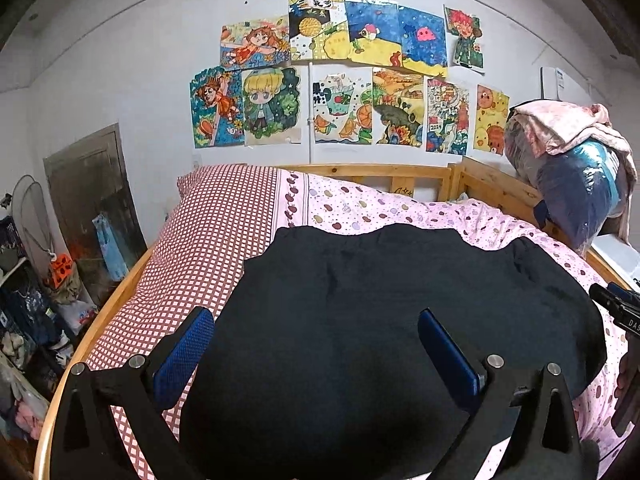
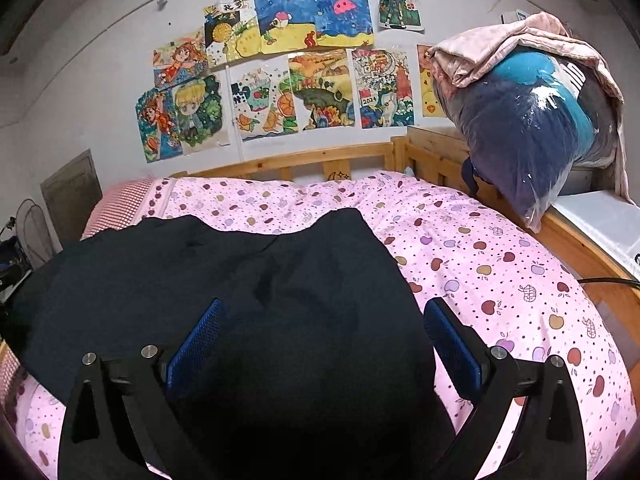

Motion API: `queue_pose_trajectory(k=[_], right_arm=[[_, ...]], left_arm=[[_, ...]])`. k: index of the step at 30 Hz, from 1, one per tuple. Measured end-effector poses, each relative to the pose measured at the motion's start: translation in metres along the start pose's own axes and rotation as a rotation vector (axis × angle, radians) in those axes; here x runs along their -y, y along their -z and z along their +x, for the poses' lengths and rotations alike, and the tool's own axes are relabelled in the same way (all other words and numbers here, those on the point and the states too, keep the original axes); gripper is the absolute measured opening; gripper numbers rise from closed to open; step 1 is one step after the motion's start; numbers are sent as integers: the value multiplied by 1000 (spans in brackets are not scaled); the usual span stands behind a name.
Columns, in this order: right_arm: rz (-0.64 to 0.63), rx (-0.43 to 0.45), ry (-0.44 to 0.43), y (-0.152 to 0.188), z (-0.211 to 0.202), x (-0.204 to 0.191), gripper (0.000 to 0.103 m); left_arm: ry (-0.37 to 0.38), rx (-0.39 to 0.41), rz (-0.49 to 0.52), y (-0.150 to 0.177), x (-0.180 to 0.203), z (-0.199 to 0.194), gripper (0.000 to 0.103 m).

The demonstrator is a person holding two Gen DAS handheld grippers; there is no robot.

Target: Fold large clothes

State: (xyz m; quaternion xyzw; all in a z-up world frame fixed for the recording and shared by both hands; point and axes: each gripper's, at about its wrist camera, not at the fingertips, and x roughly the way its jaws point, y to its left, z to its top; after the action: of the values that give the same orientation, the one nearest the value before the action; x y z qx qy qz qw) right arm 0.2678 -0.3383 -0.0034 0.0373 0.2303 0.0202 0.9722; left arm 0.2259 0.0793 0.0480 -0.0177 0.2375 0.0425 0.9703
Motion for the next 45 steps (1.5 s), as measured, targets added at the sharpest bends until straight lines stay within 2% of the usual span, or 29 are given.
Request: queue_pose_trajectory(k=[14, 25, 32, 45], right_arm=[[24, 32, -92, 13, -34, -16, 98], [40, 50, -141, 30, -69, -21, 98], [-18, 87, -157, 41, -98, -38, 98], [-80, 127, -182, 64, -148, -65, 98]], left_arm=[[13, 19, 29, 8, 10, -27, 103], [60, 17, 38, 23, 19, -50, 103], [95, 24, 31, 38, 24, -71, 103], [95, 77, 53, 68, 31, -115, 103]])
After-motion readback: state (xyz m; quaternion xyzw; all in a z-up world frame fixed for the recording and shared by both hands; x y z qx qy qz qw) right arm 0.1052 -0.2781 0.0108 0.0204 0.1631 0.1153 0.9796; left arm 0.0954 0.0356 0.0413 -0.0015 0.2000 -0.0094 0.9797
